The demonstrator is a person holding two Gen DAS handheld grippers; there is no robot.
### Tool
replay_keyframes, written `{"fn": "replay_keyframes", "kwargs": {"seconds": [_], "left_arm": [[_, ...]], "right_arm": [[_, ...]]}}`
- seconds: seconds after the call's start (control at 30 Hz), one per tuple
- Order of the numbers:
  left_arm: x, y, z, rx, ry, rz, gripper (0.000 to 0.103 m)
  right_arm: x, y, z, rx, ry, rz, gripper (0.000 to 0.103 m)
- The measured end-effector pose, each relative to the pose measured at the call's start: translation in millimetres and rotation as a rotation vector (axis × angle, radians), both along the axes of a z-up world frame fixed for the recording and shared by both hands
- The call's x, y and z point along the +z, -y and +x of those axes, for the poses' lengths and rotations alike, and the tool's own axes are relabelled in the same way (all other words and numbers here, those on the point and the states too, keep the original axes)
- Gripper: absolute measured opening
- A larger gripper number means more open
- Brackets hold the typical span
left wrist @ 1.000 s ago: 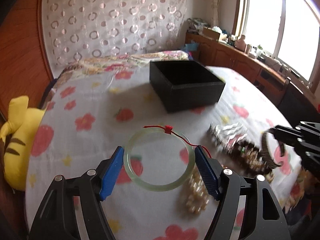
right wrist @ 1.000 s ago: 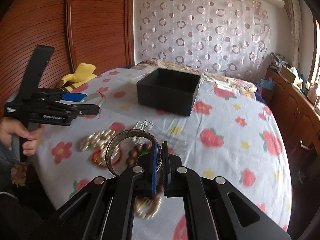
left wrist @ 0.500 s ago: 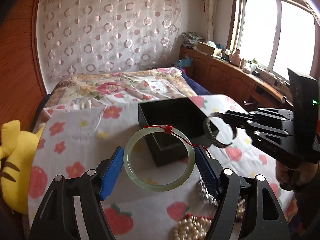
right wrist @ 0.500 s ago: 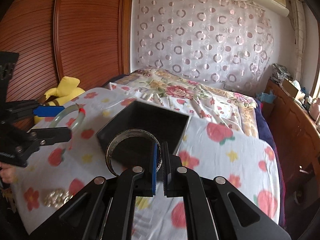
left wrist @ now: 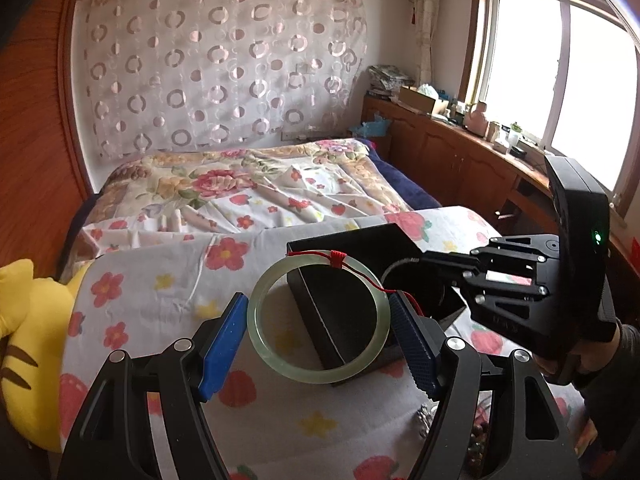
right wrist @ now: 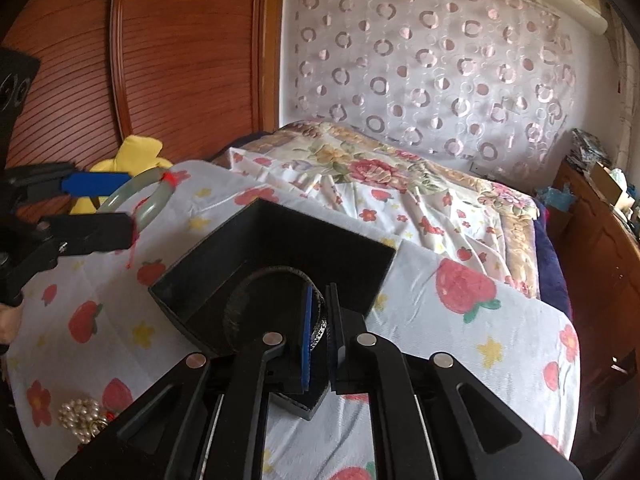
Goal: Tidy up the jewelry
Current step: 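Grasp the jade bangle with the left tool while the right tool carries the silver bangle into the black box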
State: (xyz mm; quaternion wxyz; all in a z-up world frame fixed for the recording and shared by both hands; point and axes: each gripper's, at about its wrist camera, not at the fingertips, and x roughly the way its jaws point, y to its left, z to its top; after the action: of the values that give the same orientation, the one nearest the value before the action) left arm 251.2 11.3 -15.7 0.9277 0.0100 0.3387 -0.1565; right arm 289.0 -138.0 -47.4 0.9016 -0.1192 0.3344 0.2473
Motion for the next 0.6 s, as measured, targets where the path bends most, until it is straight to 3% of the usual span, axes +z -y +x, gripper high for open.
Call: {"fn": "replay_keyframes", "kwargs": {"seconds": [0.27,0.6], "left_arm": [[-6.7,11.4,28.0,-0.033,-0.018,0.012,0.069],[-25.3,46.3,48.2,-0.096,-0.043,0.049,0.069]], "right_arm": [[8.9,6.3,0.6,0.016,0.006,0.032,0.008],[25.6,43.5,-19.4,-0.061,0.052,0.04,0.008]]}}
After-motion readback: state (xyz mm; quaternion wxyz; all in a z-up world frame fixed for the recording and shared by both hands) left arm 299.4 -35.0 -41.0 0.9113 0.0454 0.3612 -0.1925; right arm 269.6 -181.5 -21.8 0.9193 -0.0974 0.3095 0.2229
